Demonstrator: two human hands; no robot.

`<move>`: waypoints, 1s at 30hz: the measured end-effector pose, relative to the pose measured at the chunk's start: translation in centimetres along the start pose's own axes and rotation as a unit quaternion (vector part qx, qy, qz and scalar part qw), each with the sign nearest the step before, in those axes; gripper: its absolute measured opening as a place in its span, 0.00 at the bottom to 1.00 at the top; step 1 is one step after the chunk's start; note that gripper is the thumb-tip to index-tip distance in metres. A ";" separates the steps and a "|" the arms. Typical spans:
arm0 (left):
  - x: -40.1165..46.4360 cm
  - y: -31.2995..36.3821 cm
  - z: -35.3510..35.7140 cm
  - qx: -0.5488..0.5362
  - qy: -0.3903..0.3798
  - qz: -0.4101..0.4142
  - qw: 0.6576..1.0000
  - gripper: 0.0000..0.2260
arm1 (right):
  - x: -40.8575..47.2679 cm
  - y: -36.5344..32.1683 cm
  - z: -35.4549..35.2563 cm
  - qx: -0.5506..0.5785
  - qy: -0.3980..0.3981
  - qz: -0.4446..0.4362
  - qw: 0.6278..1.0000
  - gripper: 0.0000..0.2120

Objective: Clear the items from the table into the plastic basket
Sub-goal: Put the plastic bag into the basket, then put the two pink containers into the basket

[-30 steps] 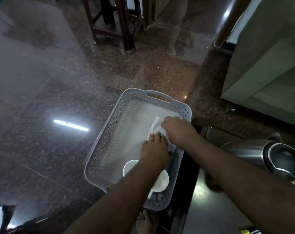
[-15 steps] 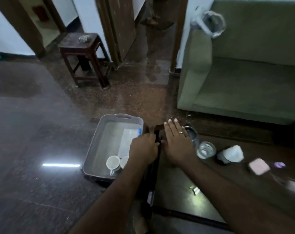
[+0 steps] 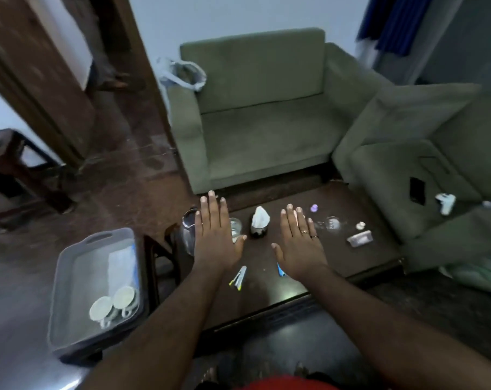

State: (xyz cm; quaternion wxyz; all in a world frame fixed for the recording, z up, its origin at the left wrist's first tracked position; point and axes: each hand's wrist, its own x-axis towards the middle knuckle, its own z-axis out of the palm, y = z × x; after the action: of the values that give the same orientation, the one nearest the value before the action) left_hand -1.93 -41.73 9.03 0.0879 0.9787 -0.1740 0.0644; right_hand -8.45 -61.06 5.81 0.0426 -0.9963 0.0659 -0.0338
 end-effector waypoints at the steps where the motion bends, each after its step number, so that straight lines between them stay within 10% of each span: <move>1: 0.2 0.5 0.3 0.003 -0.006 0.018 1.000 0.45 | -0.7 1.1 -0.2 -0.007 0.001 0.022 1.000 0.40; 17: -0.7 -3.0 5.9 0.002 -0.173 0.154 0.973 0.39 | -5.9 0.0 4.7 -0.068 -0.071 0.152 0.984 0.42; 23: -0.5 -4.6 15.4 -0.039 -0.259 0.081 0.962 0.13 | -3.7 -0.7 12.2 -0.059 -0.111 0.136 0.983 0.42; 30: 0.6 -3.5 29.2 -0.049 -0.316 -0.035 0.947 0.24 | -0.5 2.1 25.0 -0.028 -0.129 0.140 0.981 0.39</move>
State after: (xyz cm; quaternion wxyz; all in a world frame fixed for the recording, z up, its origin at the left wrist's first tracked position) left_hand 2.70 -44.37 -19.89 0.0784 0.9488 -0.1618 -0.2597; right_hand -7.37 -61.08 -19.22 0.0270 -0.9741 0.1995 0.1028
